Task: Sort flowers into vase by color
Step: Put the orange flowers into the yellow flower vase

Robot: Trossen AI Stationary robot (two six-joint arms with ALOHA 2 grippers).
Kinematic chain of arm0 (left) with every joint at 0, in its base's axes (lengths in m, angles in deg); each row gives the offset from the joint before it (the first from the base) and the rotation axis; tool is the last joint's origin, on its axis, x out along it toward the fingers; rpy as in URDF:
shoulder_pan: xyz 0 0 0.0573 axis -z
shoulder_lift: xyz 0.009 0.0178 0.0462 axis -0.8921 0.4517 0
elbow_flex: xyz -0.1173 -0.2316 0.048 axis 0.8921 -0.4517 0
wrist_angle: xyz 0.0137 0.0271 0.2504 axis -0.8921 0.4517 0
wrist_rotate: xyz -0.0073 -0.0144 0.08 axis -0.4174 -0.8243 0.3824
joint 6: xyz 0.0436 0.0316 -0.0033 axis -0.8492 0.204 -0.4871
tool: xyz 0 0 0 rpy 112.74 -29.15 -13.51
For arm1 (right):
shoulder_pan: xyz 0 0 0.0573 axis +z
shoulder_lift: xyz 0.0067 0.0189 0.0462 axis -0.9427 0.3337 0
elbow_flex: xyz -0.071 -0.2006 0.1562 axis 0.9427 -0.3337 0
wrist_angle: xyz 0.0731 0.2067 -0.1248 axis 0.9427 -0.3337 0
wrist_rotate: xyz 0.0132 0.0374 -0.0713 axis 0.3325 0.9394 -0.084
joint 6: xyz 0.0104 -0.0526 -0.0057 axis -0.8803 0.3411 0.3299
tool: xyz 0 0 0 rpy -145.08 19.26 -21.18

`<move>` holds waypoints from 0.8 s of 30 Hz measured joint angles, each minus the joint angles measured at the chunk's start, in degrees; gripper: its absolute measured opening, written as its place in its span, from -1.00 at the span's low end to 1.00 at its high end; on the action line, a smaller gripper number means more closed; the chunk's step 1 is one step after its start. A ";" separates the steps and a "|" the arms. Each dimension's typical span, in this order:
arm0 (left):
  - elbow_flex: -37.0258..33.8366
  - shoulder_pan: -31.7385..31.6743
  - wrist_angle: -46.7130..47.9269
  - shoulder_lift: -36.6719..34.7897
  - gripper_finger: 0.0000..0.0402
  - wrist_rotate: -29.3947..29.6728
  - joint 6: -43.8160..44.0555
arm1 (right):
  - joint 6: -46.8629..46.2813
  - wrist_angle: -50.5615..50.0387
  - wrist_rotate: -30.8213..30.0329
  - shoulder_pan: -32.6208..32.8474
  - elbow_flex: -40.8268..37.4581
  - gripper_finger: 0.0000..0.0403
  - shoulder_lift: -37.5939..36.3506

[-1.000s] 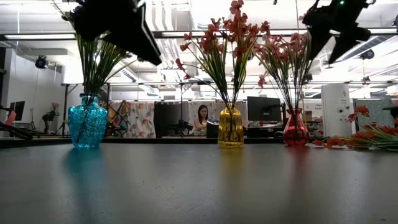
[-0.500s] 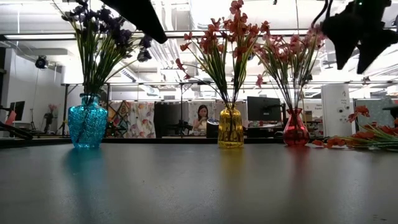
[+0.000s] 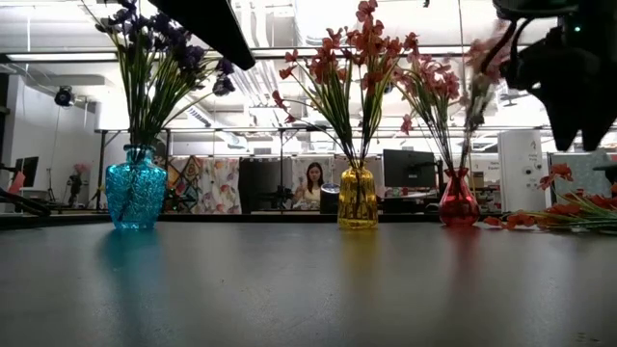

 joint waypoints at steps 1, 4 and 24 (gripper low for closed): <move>-0.01 0.00 0.06 -0.02 -0.16 0.00 0.19 | -0.59 0.45 0.64 0.56 -0.52 0.76 0.52; -0.01 0.05 0.93 0.00 -0.16 -0.14 1.05 | -2.62 0.74 2.26 2.02 -2.32 0.76 1.82; -0.07 0.17 3.09 -0.02 -0.16 -0.31 3.24 | -2.86 10.70 2.51 2.68 -10.44 0.75 6.95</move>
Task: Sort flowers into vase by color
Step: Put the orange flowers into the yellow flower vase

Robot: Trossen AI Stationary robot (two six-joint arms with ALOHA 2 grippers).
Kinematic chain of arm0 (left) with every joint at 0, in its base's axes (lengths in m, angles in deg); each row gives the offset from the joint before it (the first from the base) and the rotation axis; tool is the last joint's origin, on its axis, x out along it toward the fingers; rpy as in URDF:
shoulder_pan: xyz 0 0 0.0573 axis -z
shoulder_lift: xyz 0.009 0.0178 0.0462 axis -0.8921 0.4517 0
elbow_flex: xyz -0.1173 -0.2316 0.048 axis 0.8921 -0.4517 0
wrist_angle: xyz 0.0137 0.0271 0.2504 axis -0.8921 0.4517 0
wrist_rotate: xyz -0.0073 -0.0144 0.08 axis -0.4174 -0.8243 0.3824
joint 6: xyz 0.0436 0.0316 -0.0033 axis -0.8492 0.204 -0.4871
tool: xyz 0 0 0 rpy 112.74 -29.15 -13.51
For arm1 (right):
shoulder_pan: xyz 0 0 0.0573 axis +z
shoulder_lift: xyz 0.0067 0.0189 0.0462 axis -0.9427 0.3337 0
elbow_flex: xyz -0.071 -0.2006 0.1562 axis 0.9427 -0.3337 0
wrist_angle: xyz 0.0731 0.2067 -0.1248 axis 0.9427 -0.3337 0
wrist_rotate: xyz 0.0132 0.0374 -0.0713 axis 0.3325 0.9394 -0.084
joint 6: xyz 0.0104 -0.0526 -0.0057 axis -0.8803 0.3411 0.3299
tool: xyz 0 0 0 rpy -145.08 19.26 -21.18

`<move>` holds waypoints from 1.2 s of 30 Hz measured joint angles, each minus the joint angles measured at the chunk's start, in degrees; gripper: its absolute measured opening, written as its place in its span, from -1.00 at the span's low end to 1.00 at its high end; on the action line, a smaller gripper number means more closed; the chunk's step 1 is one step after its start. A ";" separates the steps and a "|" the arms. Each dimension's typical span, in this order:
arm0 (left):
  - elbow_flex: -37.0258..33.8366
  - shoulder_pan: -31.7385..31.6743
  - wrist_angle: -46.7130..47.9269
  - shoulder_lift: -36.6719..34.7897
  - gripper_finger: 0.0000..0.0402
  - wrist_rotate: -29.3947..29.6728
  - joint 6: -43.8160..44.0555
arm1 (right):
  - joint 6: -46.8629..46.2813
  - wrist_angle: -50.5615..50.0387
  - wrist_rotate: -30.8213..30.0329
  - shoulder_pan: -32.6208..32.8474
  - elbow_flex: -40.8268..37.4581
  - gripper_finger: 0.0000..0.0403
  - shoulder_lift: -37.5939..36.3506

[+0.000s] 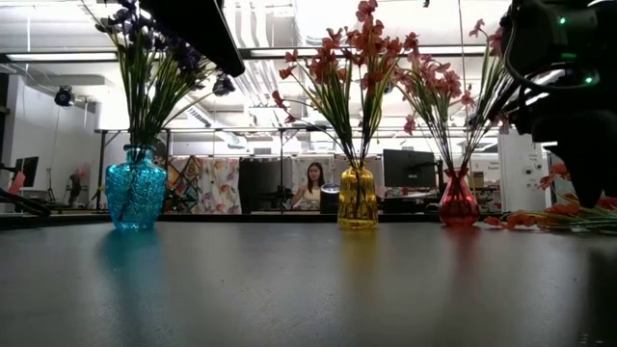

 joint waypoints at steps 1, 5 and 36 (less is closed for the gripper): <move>0.00 0.00 -0.02 0.01 -0.16 0.00 0.00 | -0.04 -0.05 -0.26 0.00 0.00 0.75 0.06; 0.00 0.00 -0.02 0.01 -0.16 0.03 0.00 | -0.68 -0.02 0.71 0.00 -0.02 0.75 0.29; -0.02 0.00 -0.06 0.02 -0.16 0.46 0.04 | 13.71 7.10 6.31 -1.22 3.41 -0.46 12.65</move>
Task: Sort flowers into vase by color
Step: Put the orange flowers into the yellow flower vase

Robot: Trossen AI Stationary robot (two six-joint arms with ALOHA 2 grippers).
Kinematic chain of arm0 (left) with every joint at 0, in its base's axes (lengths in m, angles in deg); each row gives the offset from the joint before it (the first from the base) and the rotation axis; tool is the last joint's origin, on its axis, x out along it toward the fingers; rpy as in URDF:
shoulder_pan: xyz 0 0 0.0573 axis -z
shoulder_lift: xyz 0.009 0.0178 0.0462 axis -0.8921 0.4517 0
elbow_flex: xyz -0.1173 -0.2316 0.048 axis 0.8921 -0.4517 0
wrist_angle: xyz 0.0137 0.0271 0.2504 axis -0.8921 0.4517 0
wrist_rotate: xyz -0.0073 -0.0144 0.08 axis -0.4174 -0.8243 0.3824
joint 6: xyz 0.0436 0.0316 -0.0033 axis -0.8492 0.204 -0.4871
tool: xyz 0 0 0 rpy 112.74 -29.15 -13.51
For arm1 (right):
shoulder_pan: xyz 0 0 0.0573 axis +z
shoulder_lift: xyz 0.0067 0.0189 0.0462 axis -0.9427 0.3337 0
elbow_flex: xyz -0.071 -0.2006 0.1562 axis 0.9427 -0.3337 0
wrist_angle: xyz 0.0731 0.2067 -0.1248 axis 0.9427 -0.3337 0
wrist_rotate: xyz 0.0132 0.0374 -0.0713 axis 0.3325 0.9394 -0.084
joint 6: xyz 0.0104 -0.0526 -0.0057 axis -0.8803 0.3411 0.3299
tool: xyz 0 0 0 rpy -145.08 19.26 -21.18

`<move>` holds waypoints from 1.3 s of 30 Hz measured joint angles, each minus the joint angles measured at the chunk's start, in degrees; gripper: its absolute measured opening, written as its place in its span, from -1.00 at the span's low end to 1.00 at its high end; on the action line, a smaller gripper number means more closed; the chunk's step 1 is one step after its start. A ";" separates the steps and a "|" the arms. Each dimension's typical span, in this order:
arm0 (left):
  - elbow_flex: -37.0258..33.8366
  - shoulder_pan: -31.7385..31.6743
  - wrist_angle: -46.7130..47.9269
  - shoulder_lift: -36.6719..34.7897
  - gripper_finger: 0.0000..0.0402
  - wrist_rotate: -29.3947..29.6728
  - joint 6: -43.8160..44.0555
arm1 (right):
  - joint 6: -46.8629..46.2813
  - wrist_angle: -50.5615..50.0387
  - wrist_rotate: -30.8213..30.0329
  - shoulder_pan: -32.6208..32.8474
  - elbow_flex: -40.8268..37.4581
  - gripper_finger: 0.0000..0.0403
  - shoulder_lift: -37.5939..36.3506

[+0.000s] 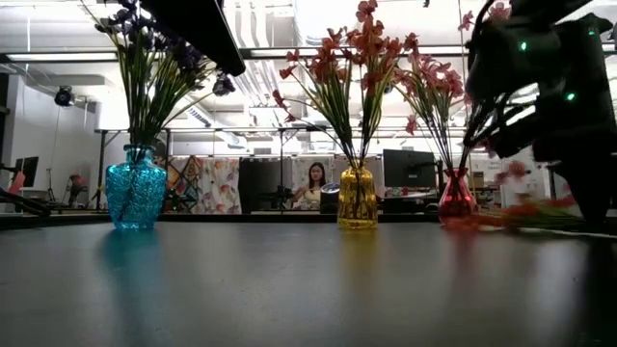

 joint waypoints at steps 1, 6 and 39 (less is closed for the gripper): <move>0.02 0.00 -0.01 0.00 -0.16 0.00 0.00 | 2.27 0.66 0.62 0.53 0.28 -0.51 -0.15; -0.01 0.00 -0.02 0.00 -0.16 -0.02 -0.04 | 6.95 0.51 -0.79 4.00 3.41 -0.67 -0.19; -0.01 0.00 -0.19 0.00 -0.16 -0.04 1.00 | 4.30 12.29 -5.59 5.48 -2.99 0.10 -0.23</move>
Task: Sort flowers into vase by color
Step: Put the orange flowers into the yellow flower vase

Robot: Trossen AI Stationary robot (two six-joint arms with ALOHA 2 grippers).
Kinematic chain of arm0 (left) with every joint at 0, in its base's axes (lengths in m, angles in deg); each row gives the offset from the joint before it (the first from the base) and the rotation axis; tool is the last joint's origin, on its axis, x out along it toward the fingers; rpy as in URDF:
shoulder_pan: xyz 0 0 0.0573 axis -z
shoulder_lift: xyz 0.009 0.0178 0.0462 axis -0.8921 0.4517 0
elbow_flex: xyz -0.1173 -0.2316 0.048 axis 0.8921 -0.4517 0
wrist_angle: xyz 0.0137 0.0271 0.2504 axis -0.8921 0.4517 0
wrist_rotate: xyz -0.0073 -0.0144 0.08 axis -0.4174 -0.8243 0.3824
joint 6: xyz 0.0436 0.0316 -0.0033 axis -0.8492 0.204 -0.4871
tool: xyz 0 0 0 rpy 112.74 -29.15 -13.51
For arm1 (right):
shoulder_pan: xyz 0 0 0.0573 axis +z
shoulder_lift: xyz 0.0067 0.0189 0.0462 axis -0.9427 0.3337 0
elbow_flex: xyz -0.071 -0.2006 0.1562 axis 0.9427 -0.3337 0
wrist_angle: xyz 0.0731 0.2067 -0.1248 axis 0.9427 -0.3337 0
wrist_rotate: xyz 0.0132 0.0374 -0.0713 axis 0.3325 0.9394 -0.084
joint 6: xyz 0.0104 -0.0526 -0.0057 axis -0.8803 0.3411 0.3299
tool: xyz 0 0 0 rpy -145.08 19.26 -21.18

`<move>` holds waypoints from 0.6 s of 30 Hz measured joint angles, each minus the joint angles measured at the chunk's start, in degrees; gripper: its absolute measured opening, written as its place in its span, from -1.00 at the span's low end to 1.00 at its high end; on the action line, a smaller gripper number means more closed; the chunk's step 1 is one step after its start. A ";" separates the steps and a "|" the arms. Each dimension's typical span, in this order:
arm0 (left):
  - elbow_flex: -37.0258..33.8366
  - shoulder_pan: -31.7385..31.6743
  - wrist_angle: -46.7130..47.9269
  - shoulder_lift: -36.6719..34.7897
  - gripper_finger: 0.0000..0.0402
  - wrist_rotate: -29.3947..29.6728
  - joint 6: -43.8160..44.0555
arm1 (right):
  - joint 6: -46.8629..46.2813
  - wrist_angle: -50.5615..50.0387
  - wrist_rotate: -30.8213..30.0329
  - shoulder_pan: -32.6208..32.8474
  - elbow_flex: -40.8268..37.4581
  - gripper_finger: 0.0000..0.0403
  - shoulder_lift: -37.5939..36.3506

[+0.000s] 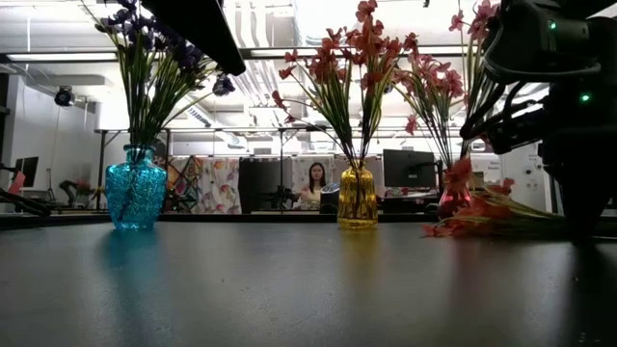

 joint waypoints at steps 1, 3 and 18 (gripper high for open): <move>0.01 0.00 -0.01 0.00 -0.16 0.00 0.01 | -0.01 0.20 0.06 0.00 -0.12 0.06 -0.01; 0.02 0.00 -0.01 0.00 -0.16 0.00 0.01 | -0.02 0.39 0.16 0.00 -0.25 -0.01 -0.01; 0.00 0.00 -0.01 0.00 -0.16 0.00 0.01 | 3.02 0.30 1.96 -0.02 1.37 -0.81 0.12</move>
